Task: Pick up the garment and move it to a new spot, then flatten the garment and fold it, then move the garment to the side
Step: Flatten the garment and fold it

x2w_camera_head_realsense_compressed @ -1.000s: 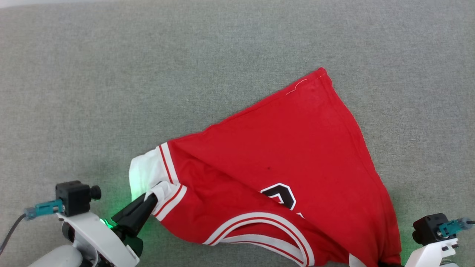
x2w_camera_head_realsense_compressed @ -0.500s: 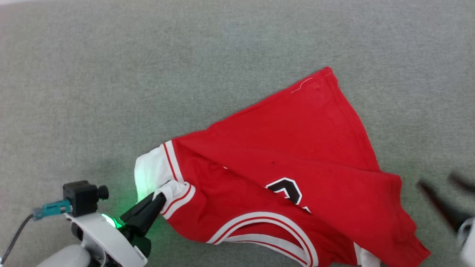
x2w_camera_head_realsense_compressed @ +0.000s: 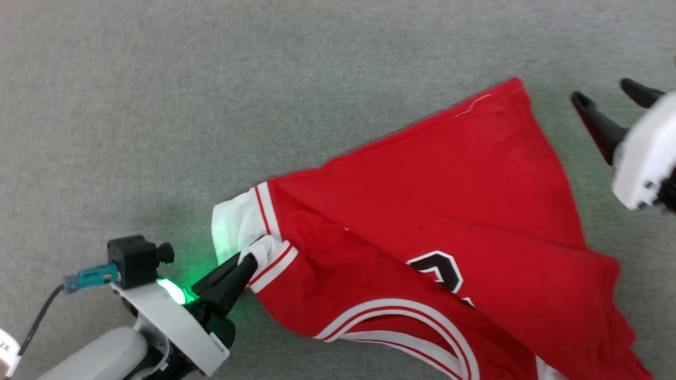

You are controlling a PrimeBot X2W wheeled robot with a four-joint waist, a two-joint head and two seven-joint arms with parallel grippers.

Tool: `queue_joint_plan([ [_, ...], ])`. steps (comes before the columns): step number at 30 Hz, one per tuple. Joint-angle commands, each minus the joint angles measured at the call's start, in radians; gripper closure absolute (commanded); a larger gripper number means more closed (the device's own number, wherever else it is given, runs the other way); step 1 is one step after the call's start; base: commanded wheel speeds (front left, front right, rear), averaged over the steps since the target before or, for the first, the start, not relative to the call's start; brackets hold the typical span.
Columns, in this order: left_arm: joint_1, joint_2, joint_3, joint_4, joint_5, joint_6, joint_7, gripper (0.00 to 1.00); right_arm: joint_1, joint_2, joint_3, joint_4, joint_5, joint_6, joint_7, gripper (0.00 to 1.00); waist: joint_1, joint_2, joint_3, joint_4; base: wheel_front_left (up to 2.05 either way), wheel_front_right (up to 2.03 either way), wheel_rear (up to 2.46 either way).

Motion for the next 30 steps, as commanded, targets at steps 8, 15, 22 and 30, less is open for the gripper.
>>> queue_joint_plan([
  [8,-0.06,-0.021,-0.03,0.003,-0.002,0.003,0.001,1.0,-0.16,-0.05,0.148,0.246,0.006,-0.001,0.057,0.0,0.0,0.0,0.07,0.067,0.0,0.0,0.0],
  [15,-0.071,-0.034,-0.041,0.019,-0.013,0.003,0.001,1.0,-0.175,-0.073,0.251,0.345,0.057,0.0,0.103,0.0,0.0,0.0,0.074,0.079,0.0,0.0,0.0],
  [22,-0.07,-0.042,-0.041,0.028,-0.014,0.003,0.001,1.0,-0.172,-0.082,0.276,0.377,0.09,0.0,0.073,1.0,0.0,0.0,0.05,0.079,0.0,0.0,0.0],
  [30,-0.055,-0.043,0.003,0.046,0.006,0.003,0.001,1.0,-0.195,-0.068,0.197,0.401,0.094,0.0,-0.082,1.0,0.0,0.0,0.004,0.061,0.0,0.0,0.0],
])
